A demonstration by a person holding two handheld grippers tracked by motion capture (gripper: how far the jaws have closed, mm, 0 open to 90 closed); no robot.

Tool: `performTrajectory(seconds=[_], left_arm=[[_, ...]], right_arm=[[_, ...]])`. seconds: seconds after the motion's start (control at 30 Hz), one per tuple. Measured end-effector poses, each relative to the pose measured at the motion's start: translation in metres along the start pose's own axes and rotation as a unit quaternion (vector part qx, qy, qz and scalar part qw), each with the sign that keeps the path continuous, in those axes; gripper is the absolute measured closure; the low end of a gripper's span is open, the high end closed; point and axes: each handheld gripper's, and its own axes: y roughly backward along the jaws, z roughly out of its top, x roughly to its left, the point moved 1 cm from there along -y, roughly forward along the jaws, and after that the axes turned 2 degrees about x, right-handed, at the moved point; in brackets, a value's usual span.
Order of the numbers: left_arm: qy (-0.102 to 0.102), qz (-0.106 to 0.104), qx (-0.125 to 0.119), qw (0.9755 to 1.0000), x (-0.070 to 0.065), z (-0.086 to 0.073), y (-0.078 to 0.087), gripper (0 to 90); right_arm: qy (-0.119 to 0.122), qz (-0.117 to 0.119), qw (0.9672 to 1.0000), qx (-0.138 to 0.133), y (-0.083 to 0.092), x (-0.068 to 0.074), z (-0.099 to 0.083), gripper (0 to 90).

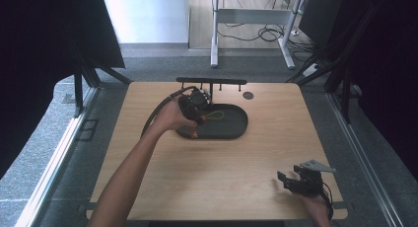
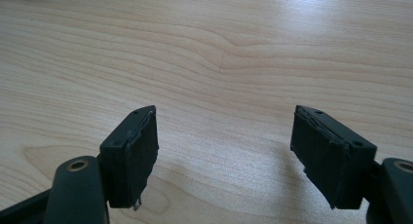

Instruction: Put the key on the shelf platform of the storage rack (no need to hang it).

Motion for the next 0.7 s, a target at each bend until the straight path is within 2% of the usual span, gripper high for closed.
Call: performTrajectory(seconds=[0.1,0.2,0.43,0.57,0.7], left_arm=[[-0.002,-0.004,-0.001,1.0,0.001,0.003,0.0,66.4],[0.0,0.002,0.006,1.0,0.003,0.006,-0.001,66.4],[0.002,0.004,-0.002,1.0,0.012,0.011,0.003,66.5],[0.003,0.008,0.003,1.0,0.015,0.013,0.003,66.4],[-0.005,0.012,0.004,0.9999,0.018,0.017,0.003,66.4]], right_arm=[[0.0,0.0,1.0,0.0,0.0,0.0,0.0,25.9],[-0.001,0.0,1.0,0.001,0.0,0.0,0.0,25.9],[-0.002,-0.001,1.0,0.0,0.001,0.0,0.0,25.9],[-0.001,-0.002,1.0,0.0,0.0,-0.001,-0.001,25.9],[-0.004,-0.002,1.0,0.0,0.001,-0.001,-0.001,25.9]])
